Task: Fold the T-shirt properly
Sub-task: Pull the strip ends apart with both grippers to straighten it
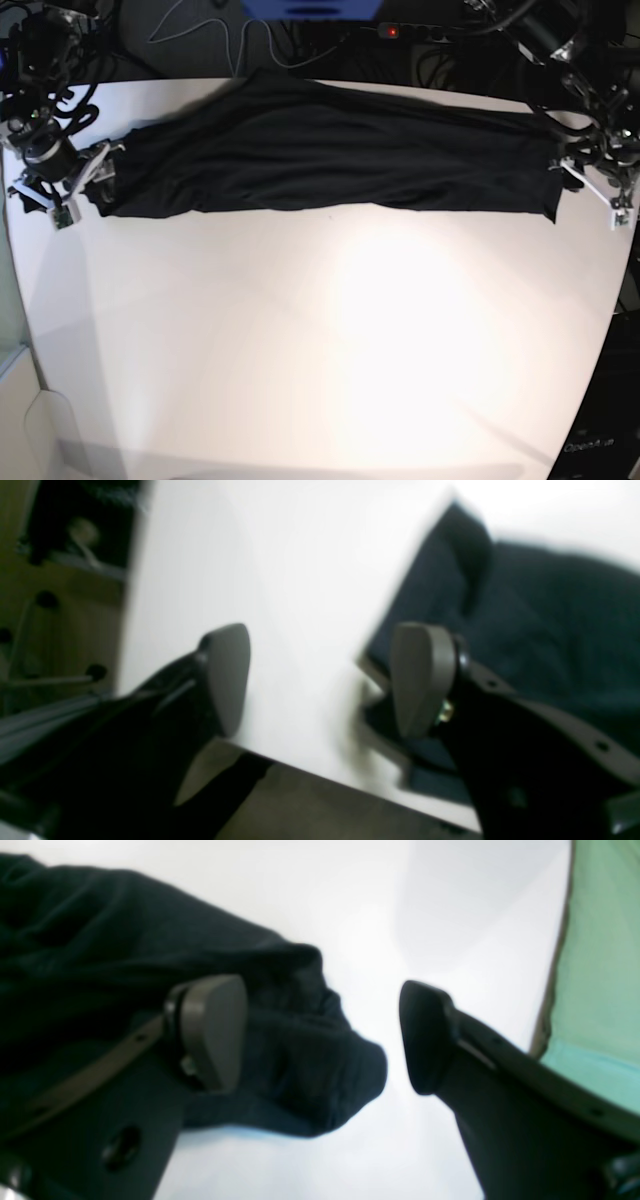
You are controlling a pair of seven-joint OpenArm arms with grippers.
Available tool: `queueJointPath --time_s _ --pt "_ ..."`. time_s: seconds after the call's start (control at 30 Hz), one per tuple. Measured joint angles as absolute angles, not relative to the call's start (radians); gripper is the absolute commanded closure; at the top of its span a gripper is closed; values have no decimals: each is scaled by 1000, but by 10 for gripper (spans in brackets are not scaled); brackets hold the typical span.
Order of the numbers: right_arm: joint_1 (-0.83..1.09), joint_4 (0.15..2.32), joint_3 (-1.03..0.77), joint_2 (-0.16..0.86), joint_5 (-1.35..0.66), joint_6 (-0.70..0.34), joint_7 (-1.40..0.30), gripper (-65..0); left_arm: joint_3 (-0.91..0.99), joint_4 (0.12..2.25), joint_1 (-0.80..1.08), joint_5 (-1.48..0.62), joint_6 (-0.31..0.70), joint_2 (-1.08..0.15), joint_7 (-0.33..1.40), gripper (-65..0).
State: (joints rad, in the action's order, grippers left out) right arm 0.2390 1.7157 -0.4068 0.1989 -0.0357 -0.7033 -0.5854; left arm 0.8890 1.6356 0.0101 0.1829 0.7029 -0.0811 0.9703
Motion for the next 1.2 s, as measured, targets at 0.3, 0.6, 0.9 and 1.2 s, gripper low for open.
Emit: queueJointPath --time_s 0.3,0.6,0.9,1.2 --pt "222 1640 -492 195 -33 -703 -590 -476 769 1708 2 183 706 -36 1006 -425" --pt "223 1641 -490 166 -35 -703 -585 -476 763 1700 0 186 703 -47 1006 -425" --pt "236 1644 -484 134 -35 -703 -587 -424 765 1700 5 187 703 -52 1003 -425" --pt "233 1641 -487 130 -35 -703 -584 -305 767 1652 1 225 704 -83 996 -425"
